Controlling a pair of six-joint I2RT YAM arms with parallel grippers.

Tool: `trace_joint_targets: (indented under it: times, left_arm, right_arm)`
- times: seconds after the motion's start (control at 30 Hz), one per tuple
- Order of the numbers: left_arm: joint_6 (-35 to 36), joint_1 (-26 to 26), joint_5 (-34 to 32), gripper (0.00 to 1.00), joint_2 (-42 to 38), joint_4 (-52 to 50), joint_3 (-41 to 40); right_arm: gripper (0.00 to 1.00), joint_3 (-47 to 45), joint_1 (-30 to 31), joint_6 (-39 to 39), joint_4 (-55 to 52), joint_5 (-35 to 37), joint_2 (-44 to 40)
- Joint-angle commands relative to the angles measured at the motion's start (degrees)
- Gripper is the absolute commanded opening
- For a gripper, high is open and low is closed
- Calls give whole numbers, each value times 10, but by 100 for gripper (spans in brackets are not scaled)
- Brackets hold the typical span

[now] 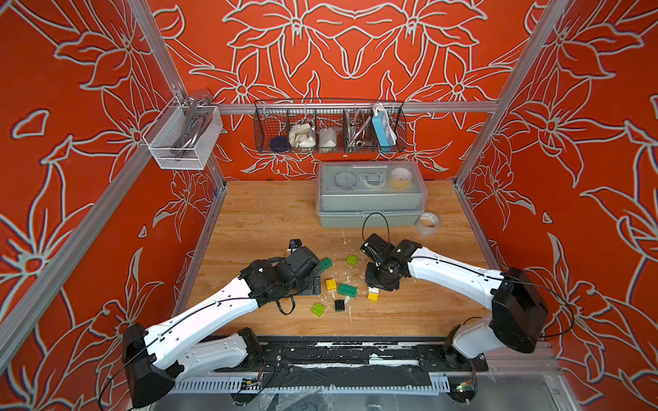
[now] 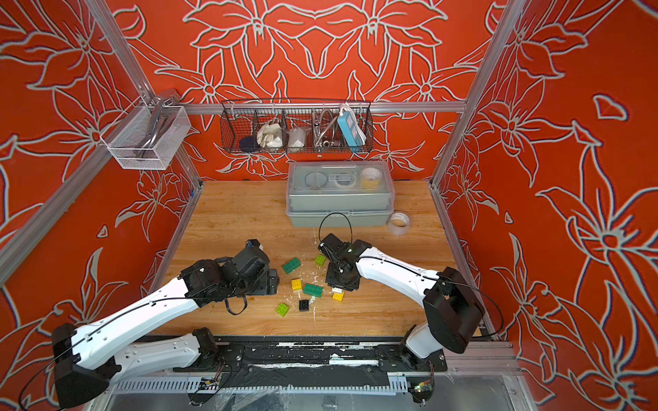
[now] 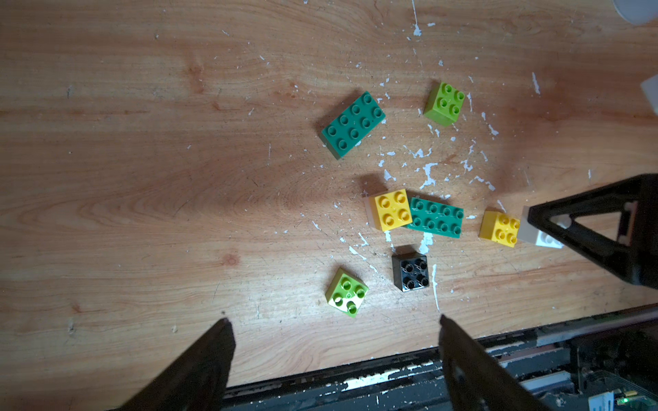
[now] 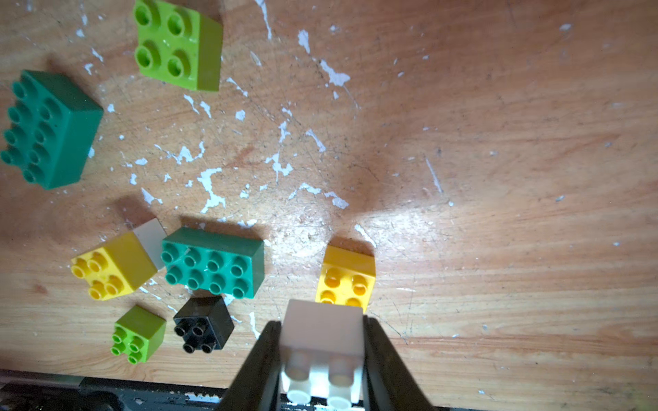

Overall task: Assemble a giraffe with lego
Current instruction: Assemble the lego brick with the lego brick.

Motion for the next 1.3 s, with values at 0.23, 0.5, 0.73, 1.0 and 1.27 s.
trace_joint_targets:
  times: [0.23, 0.5, 0.73, 1.0, 1.27]
  left_arm:
    - [23, 15, 3, 88, -11, -2, 3]
    - [39, 25, 13, 89, -15, 1, 3]
    - [51, 32, 23, 89, -16, 4, 4]
    - [64, 42, 28, 89, -18, 5, 8]
    - [70, 56, 37, 89, -19, 8, 6]
  right_arm:
    - [32, -9, 11, 62, -10, 30, 7]
    - [32, -27, 18, 96, 8, 29, 19]
    - [32, -30, 19, 106, 17, 33, 31]
    - [32, -56, 19, 119, 36, 32, 31]
    - [32, -76, 14, 110, 41, 25, 37]
